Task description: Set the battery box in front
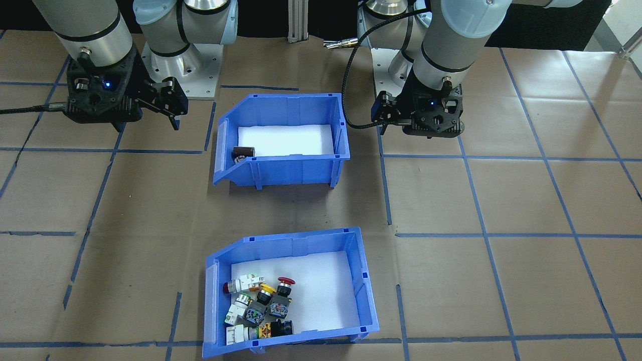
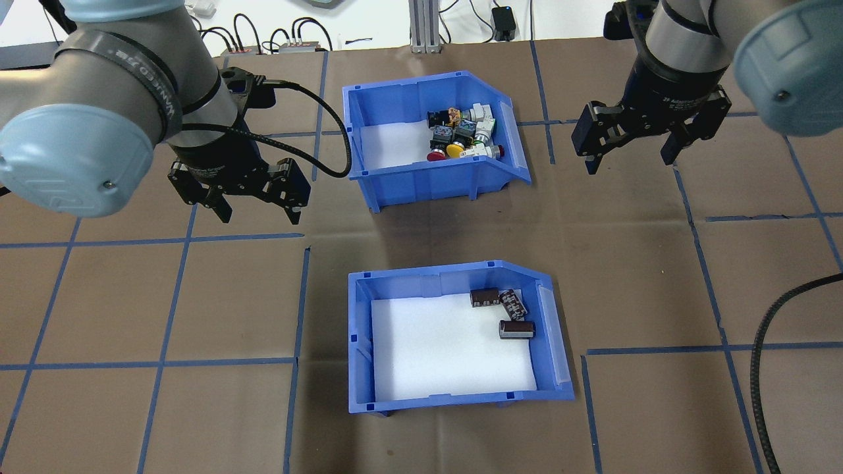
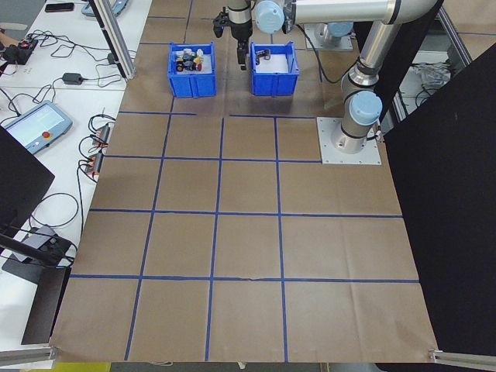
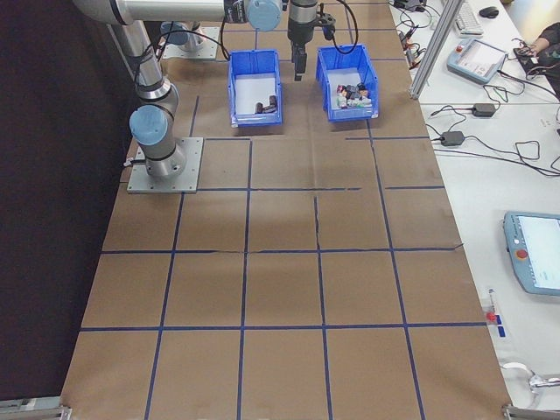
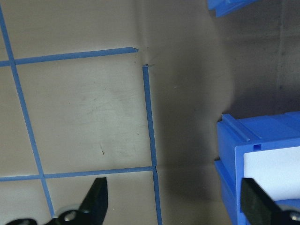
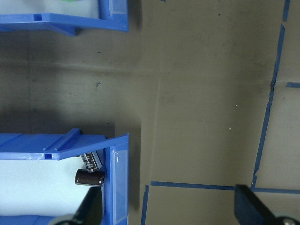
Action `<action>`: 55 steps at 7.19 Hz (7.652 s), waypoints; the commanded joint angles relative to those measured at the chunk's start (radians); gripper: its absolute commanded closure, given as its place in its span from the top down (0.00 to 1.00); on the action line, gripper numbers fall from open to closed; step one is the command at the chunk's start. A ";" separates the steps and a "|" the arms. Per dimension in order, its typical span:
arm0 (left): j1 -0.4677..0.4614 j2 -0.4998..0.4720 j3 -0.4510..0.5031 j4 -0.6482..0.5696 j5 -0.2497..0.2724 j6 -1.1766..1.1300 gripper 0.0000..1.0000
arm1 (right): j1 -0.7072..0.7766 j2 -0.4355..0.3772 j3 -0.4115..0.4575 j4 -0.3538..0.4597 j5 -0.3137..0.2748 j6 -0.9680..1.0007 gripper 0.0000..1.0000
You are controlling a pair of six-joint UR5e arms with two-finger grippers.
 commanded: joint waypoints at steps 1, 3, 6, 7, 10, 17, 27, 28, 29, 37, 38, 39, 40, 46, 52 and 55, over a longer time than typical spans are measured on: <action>-0.005 0.036 -0.025 -0.001 0.001 -0.066 0.99 | 0.002 0.120 -0.124 0.002 0.002 -0.195 1.00; -0.003 0.028 -0.030 0.027 -0.001 -0.239 0.99 | 0.064 0.262 -0.293 0.002 -0.002 -0.446 1.00; -0.008 0.074 -0.089 0.015 -0.001 -0.667 0.99 | 0.196 0.427 -0.470 0.003 -0.001 -0.807 1.00; -0.008 0.105 -0.137 0.015 -0.005 -0.797 0.99 | 0.236 0.451 -0.478 0.002 -0.001 -0.888 1.00; -0.060 0.224 -0.321 0.030 -0.195 -1.308 0.98 | 0.337 0.477 -0.467 0.002 -0.001 -1.062 1.00; -0.404 0.117 -0.514 0.566 -0.200 -2.098 0.99 | 0.376 0.558 -0.230 -0.423 0.001 -1.049 1.00; -0.497 0.048 -0.571 0.653 -0.199 -2.172 0.79 | 0.358 0.500 -0.194 -0.503 -0.013 -1.069 0.00; -0.497 0.045 -0.571 0.680 -0.200 -2.172 0.53 | 0.324 0.463 -0.185 -0.494 -0.016 -1.111 0.00; -0.497 0.045 -0.573 0.685 -0.200 -2.172 0.28 | 0.259 0.425 -0.171 -0.486 -0.016 -1.174 0.00; -0.184 0.114 -0.429 0.537 -0.198 -1.757 0.00 | -0.263 -0.050 0.340 -0.455 -0.067 -1.653 0.00; -0.099 0.075 -0.371 0.507 -0.199 -1.675 0.00 | -0.291 -0.124 0.419 -0.486 -0.061 -1.694 0.00; -0.077 0.001 -0.292 0.504 -0.202 -1.639 0.00 | -0.320 -0.152 0.459 -0.504 -0.042 -1.743 0.00; -0.077 -0.100 -0.186 0.503 -0.223 -1.652 0.00 | -0.333 -0.161 0.467 -0.503 -0.029 -1.803 0.00; -0.206 -0.479 0.123 0.596 -0.257 -1.824 0.00 | -0.333 -0.323 0.632 -0.491 -0.031 -1.802 0.00; -0.209 -0.464 0.114 0.607 -0.220 -1.835 0.95 | -0.259 -0.621 0.820 -0.311 0.019 -1.689 0.00; -0.198 -0.412 0.127 0.538 -0.219 -1.783 0.88 | -0.121 -0.618 0.820 -0.302 0.018 -1.537 0.00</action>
